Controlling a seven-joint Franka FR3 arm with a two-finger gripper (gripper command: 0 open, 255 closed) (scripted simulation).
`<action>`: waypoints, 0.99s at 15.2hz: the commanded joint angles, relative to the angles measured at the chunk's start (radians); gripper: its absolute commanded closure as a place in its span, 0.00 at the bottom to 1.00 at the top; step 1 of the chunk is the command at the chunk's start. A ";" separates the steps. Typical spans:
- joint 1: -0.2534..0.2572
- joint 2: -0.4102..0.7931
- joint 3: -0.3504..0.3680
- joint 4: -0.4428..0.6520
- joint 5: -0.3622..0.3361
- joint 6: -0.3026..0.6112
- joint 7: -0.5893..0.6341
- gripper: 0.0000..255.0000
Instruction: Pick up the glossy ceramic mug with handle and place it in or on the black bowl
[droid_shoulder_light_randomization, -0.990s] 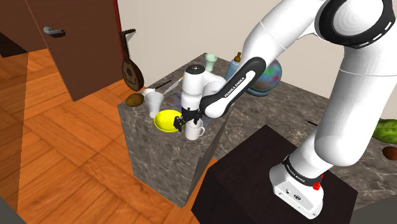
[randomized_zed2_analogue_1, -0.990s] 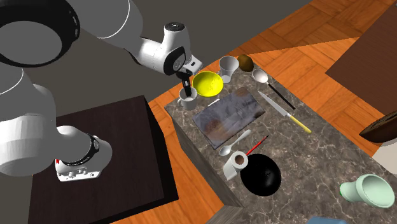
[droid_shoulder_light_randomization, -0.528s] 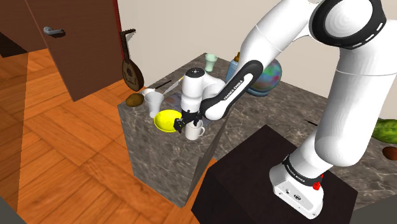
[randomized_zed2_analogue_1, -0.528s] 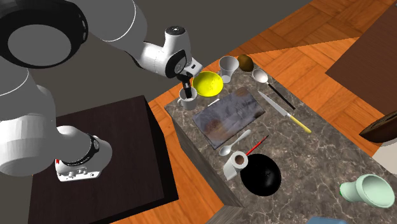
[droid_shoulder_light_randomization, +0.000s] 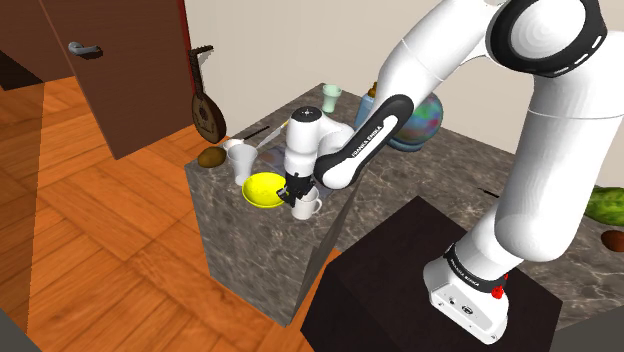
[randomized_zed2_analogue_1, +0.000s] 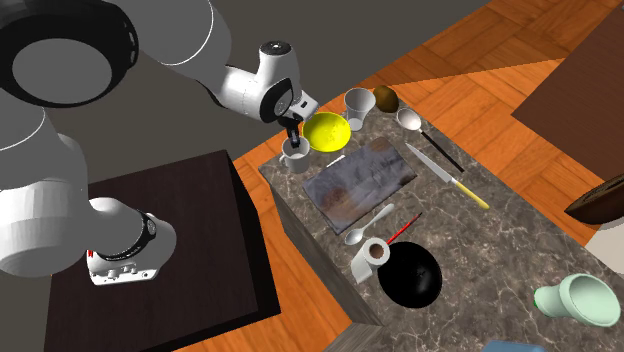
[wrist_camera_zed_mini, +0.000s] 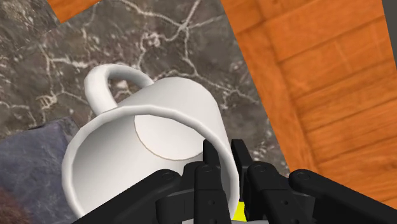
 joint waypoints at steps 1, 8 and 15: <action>0.000 0.000 0.000 0.000 0.000 0.000 0.000 1.00; -0.024 -0.054 0.033 -0.011 0.047 -0.040 -0.038 1.00; -0.056 -0.147 0.080 -0.020 0.134 -0.113 -0.105 1.00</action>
